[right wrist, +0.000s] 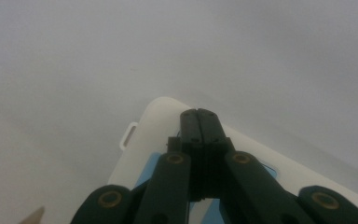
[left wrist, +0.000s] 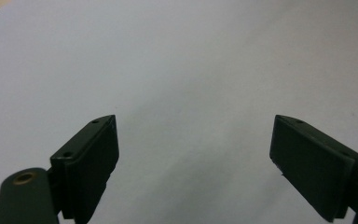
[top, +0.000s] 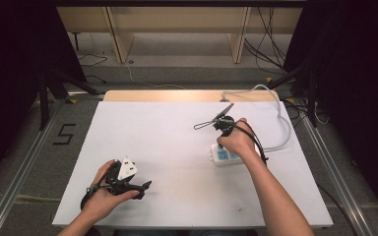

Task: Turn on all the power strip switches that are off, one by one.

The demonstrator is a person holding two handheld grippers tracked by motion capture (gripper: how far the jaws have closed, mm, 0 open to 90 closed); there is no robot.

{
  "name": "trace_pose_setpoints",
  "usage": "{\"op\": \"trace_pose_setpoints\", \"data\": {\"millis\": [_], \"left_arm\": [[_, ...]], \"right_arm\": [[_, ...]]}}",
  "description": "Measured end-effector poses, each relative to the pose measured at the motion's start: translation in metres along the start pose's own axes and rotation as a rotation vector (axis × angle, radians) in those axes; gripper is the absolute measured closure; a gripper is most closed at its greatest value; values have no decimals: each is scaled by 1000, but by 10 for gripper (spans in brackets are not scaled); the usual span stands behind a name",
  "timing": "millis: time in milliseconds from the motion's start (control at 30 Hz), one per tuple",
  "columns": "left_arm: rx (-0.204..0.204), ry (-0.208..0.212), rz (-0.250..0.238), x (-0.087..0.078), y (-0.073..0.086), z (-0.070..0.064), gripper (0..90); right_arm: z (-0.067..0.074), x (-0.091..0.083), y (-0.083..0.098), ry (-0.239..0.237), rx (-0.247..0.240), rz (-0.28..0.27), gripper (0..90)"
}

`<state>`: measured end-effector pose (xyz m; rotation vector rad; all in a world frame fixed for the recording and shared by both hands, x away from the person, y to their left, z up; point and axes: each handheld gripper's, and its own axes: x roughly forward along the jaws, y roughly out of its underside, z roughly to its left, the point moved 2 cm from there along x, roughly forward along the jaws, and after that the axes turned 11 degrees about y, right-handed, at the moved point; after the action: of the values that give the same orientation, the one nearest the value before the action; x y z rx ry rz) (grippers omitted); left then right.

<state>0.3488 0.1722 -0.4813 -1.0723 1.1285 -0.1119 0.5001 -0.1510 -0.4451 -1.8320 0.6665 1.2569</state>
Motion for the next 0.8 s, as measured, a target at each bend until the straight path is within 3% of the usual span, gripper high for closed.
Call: {"op": "trace_pose_setpoints", "data": {"millis": [800], "left_arm": [[0,4,1,0,0,-1,155]], "right_arm": [[1,1,-1,2,4,15,900]]}}
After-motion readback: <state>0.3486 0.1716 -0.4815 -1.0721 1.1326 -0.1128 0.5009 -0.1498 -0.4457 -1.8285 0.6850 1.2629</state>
